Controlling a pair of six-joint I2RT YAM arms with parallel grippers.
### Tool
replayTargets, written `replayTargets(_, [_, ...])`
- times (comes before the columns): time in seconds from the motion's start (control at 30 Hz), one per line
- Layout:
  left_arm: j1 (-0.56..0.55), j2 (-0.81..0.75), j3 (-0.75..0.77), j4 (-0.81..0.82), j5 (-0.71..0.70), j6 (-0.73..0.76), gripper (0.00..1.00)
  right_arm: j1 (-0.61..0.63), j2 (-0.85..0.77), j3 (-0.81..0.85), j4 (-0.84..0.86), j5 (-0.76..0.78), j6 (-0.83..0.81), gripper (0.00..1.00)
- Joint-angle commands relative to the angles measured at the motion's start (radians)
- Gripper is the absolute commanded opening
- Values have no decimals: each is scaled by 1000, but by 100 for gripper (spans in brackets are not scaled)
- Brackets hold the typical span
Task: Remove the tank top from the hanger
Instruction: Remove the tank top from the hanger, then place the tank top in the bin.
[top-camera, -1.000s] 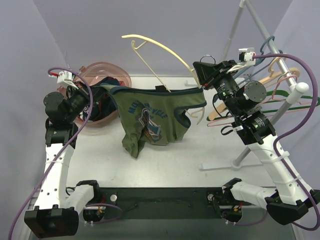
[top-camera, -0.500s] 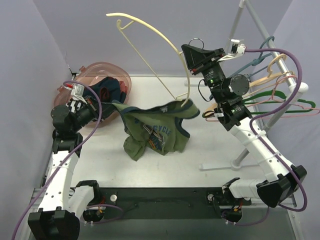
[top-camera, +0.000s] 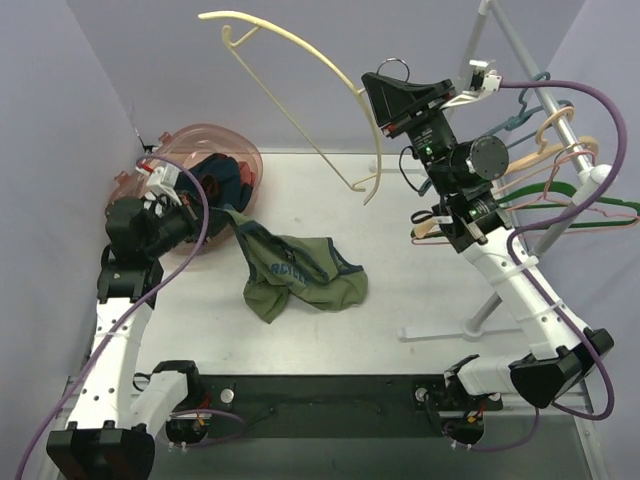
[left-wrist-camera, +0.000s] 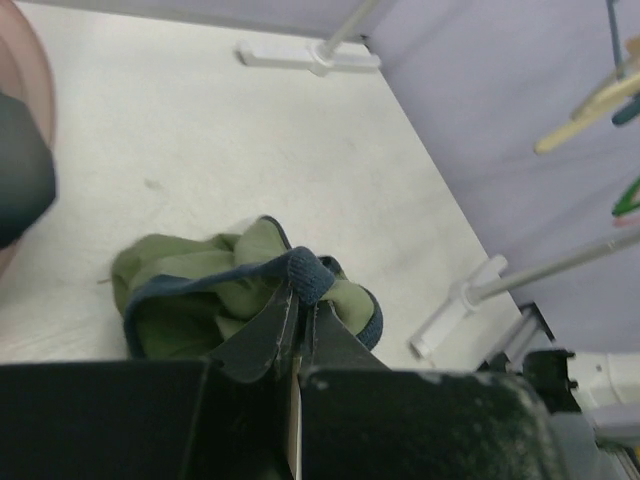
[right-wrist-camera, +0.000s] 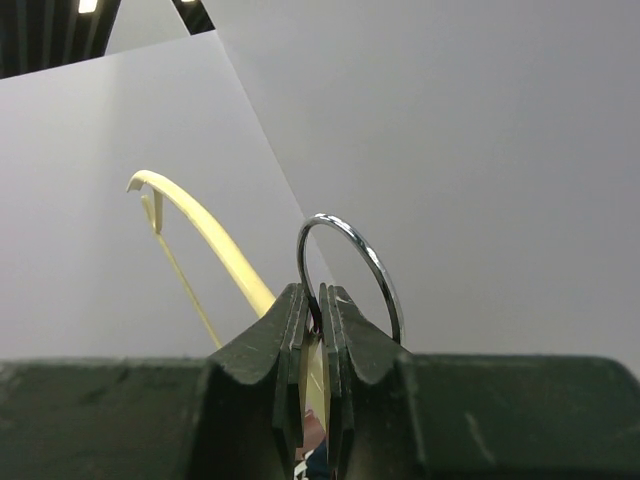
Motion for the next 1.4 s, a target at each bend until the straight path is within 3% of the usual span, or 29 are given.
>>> replayTargets(0.0, [-1, 34, 247, -166, -256, 95, 0, 3, -117, 2, 34, -59, -38, 0])
replayTargets(0.13, [28, 146, 390, -198, -366, 66, 0, 3, -206, -56, -16, -147, -87, 0])
replayTargets(0.27, [35, 267, 539, -232, -478, 127, 0, 6, -317, -157, -27, -165, -126, 0])
replayTargets(0.47, [66, 456, 815, -275, -593, 158, 0, 12, -407, -171, -139, -274, -141, 0])
replayTargets(0.63, [75, 632, 922, -312, -596, 184, 0, 32, -439, -162, -213, -372, -146, 0])
replayTargets(0.7, [75, 698, 923, -361, -579, 204, 18, 40, -461, -185, -217, -386, -157, 0])
replayTargets(0.77, [74, 729, 916, -430, -559, 253, 44, 47, -470, -199, -231, -383, -170, 0])
replayTargets(0.83, [57, 737, 898, -468, -640, 270, 52, 52, -479, -201, -256, -388, -183, 0])
replayTargets(0.93, [-1, 649, 741, -400, -859, 299, 69, 58, -476, -213, -251, -388, -189, 0])
replayTargets(0.97, [-1, 607, 708, -368, -896, 303, 72, 63, -478, -216, -247, -388, -187, 0])
replayTargets(1.13, [-216, 450, 480, -298, -1139, 317, 77, 75, -479, -230, -227, -378, -189, 0])
replayTargets(1.23, [-268, 335, 334, -306, -1127, 223, 77, 84, -478, -237, -233, -372, -195, 0])
replayTargets(1.37, [-333, 173, 75, -135, -968, 149, 80, 101, -490, -254, -208, -368, -186, 0])
